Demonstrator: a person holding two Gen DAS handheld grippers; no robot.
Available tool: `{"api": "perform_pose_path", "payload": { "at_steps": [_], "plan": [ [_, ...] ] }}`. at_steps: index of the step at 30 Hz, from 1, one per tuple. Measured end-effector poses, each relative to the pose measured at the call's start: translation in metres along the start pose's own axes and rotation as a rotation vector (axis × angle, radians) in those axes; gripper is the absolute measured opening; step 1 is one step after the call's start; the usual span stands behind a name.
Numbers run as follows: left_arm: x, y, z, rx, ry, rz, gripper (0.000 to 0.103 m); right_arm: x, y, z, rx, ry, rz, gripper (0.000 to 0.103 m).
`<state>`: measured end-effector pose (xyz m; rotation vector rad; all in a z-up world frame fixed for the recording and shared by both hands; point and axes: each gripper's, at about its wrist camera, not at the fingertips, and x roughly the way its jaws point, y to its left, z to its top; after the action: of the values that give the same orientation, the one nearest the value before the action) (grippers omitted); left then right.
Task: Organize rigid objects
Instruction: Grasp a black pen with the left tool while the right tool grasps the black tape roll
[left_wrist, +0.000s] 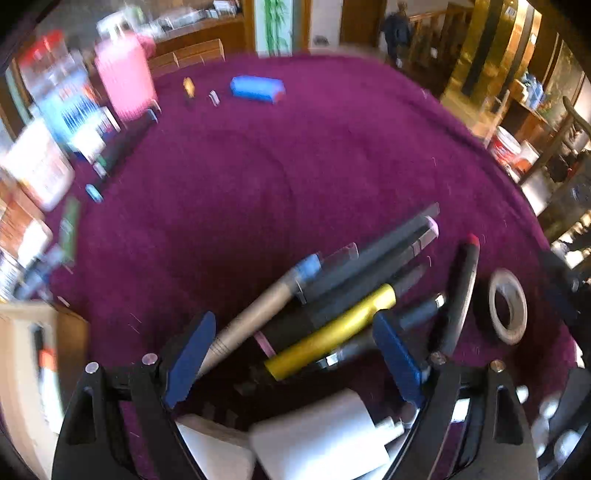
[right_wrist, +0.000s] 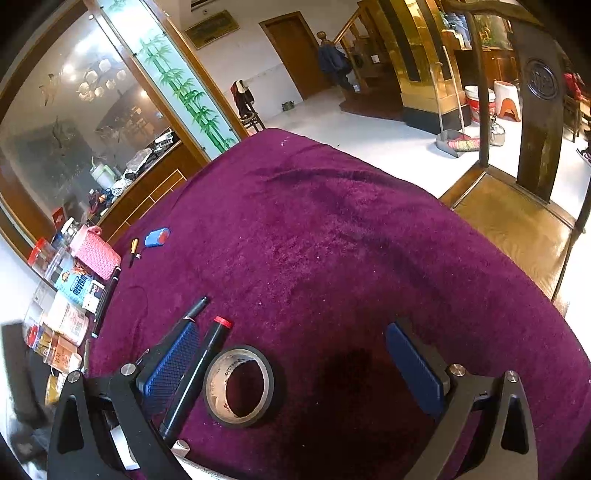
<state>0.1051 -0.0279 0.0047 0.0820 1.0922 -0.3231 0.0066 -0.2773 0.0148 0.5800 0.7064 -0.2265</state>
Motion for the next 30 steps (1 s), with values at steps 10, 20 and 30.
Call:
{"api": "perform_pose_path", "payload": {
  "at_steps": [10,20,30],
  "plan": [
    [-0.025,-0.035,-0.062,0.216,0.062,-0.027,0.087,0.007,0.004,-0.003,-0.013,0.037,-0.010,0.102],
    [-0.069,-0.028,-0.079,0.159,0.012,-0.144,0.086,0.010,0.006,-0.004,-0.017,0.052,-0.018,0.102],
    [-0.055,0.012,-0.048,0.022,-0.017,-0.085,0.081,0.013,0.009,-0.005,-0.032,0.059,-0.031,0.102]
  ]
}}
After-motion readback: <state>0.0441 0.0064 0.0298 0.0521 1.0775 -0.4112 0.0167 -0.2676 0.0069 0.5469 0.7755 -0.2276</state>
